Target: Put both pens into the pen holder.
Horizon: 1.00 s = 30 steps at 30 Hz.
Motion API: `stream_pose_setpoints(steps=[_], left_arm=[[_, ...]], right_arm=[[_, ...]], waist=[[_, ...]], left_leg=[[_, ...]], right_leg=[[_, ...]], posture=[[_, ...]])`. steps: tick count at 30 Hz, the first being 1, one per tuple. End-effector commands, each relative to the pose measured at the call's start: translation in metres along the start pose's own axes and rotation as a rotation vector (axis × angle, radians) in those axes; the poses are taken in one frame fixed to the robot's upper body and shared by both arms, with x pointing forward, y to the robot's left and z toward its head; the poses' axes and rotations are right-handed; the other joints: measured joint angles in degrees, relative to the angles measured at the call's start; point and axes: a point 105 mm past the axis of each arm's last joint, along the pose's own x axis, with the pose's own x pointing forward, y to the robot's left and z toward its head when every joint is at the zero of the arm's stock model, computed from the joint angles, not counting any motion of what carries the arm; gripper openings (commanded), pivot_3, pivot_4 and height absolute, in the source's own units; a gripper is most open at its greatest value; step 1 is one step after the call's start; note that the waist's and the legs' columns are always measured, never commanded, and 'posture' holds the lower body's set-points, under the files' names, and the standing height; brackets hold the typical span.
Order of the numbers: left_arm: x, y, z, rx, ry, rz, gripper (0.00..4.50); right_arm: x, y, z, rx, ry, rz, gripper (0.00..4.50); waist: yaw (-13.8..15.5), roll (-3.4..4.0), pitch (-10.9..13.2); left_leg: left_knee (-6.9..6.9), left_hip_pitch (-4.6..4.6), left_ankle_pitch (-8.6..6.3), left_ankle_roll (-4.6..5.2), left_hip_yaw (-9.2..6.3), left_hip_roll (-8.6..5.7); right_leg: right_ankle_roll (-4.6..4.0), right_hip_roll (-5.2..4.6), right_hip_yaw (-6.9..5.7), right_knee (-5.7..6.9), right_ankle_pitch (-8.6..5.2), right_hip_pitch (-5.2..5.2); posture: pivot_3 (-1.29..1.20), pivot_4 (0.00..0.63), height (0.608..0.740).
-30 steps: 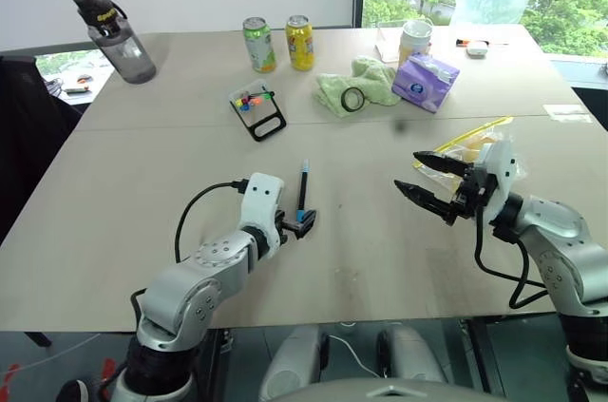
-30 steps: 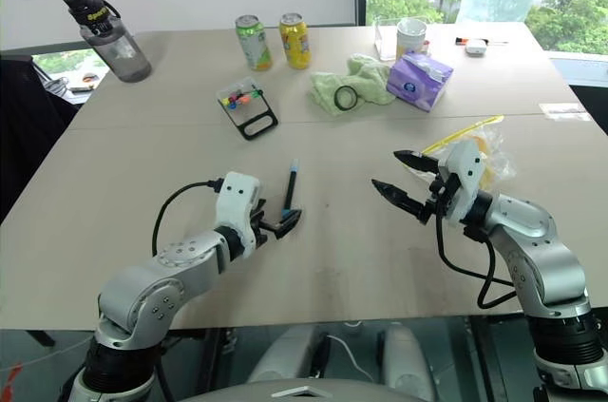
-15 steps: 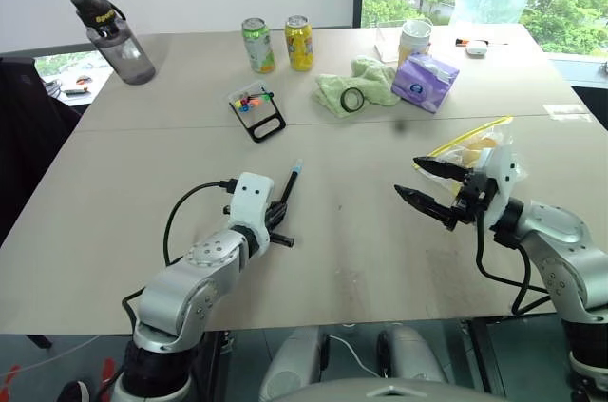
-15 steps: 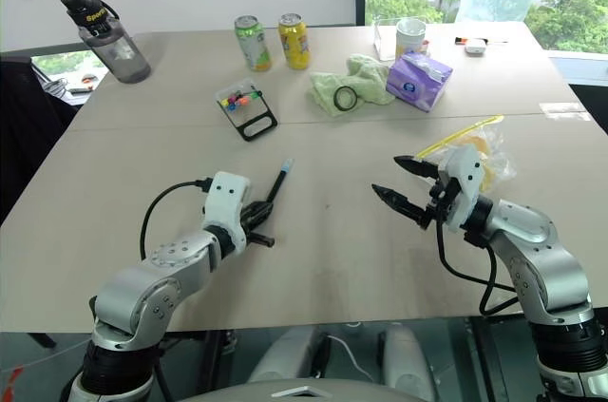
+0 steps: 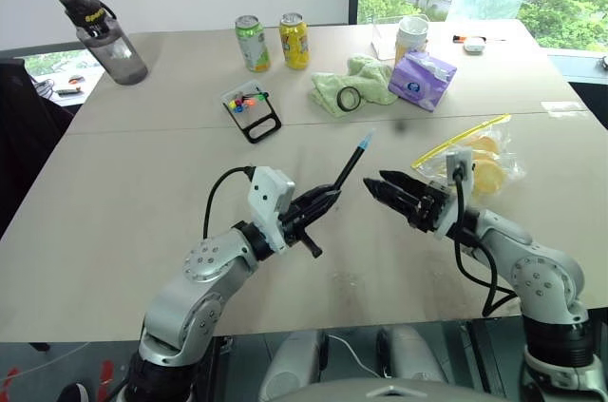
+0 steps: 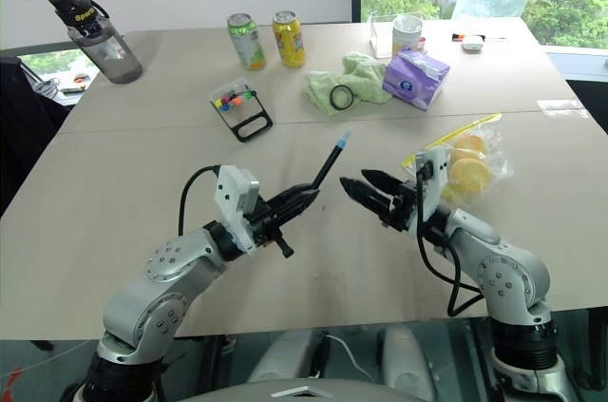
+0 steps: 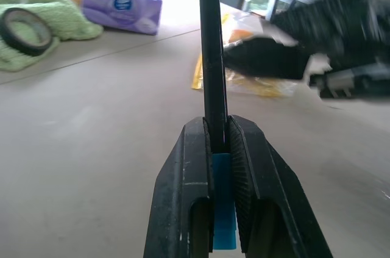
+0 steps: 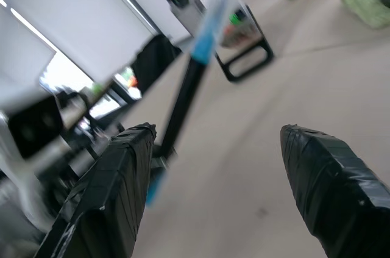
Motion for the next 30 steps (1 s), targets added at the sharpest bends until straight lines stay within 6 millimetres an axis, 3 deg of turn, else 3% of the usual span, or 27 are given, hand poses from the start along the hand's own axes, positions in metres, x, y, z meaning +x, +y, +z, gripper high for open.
stream_pose_setpoints(steps=[1, 6, 9, 14, 15, 23, 24, 29, 30], left_arm=[[0.002, -0.007, 0.007, 0.035, -0.035, -0.067, 0.05], [0.003, -0.008, 0.008, 0.049, -0.035, -0.101, 0.05], [0.004, -0.009, 0.008, 0.061, -0.032, -0.116, 0.0], [0.006, -0.009, 0.011, 0.066, -0.04, -0.126, 0.0], [0.006, -0.009, 0.011, 0.066, -0.039, -0.128, 0.0], [0.003, -0.009, 0.013, 0.009, -0.04, -0.159, 0.0], [0.002, -0.006, 0.014, 0.013, -0.038, -0.149, 0.94], [-0.003, 0.011, 0.021, 0.04, 0.005, -0.155, 2.99], [-0.005, 0.012, 0.023, 0.039, 0.023, -0.186, 2.99]], right_arm=[[0.001, 0.016, 0.03, 0.084, -0.132, 0.058, 3.53], [0.0, 0.021, 0.029, 0.085, -0.092, 0.071, 3.53], [-0.001, 0.023, 0.023, 0.081, -0.062, 0.074, 2.57], [0.0, 0.021, 0.015, 0.074, -0.026, 0.062, 0.3], [-0.001, 0.021, 0.014, 0.073, -0.023, 0.06, 0.06], [0.0, 0.022, 0.016, 0.047, -0.028, 0.07, 0.06], [0.0, 0.021, 0.017, 0.032, -0.029, 0.067, 0.06], [0.006, 0.02, 0.013, -0.18, 0.072, 0.053, 0.06], [0.009, 0.02, 0.007, -0.264, 0.139, 0.055, 0.06]], waist=[[-0.02, 0.0, 0.0], [-0.77, 0.01, 0.0], [-1.16, 0.02, 0.01], [-1.16, 0.02, 0.01], [-1.15, 0.02, 0.01], [-1.1, 0.02, 0.01], [-1.1, 0.02, 0.01], [-1.12, 0.04, 0.04], [-1.17, 0.08, 0.06]], left_leg=[[0.0, 0.0, 0.0, 0.0, -0.01, -0.01], [-0.01, 0.0, 0.0, 0.0, -0.03, -0.01], [-0.01, 0.01, 0.0, 0.01, -0.02, 0.0], [-0.01, 0.01, 0.0, 0.01, -0.02, 0.01], [-0.01, 0.02, 0.0, 0.01, 0.0, 0.01], [-0.01, 0.01, 0.0, 0.01, -0.03, 0.01], [-0.01, 0.01, 0.0, 0.01, -0.03, 0.01], [0.0, 0.01, 0.0, 0.01, -0.02, 0.01], [0.0, 0.02, 0.0, 0.01, 0.0, 0.01]], right_leg=[[0.0, 0.0, -0.03, 0.0, 0.0, 0.0], [0.0, 0.01, -0.08, 0.01, 0.0, 0.0], [0.0, 0.04, -0.06, 0.02, 0.0, 0.0], [0.0, 0.05, -0.06, 0.03, 0.0, 0.01], [0.01, 0.05, -0.04, 0.03, 0.0, 0.01], [0.01, 0.05, -0.06, 0.02, 0.0, 0.0], [0.01, 0.05, -0.06, 0.02, 0.0, 0.0], [0.01, 0.06, -0.11, 0.02, 0.0, 0.01], [0.01, 0.1, -0.19, 0.03, 0.0, 0.0]], posture=[[0.0, 0.15, 0.74], [0.0, 0.15, 0.74], [0.0, 0.15, 0.74], [0.0, 0.15, 0.74], [0.0, 0.15, 0.74], [0.0, 0.15, 0.74], [0.0, 0.15, 0.74], [0.0, 0.15, 0.74], [0.0, 0.15, 0.74]])
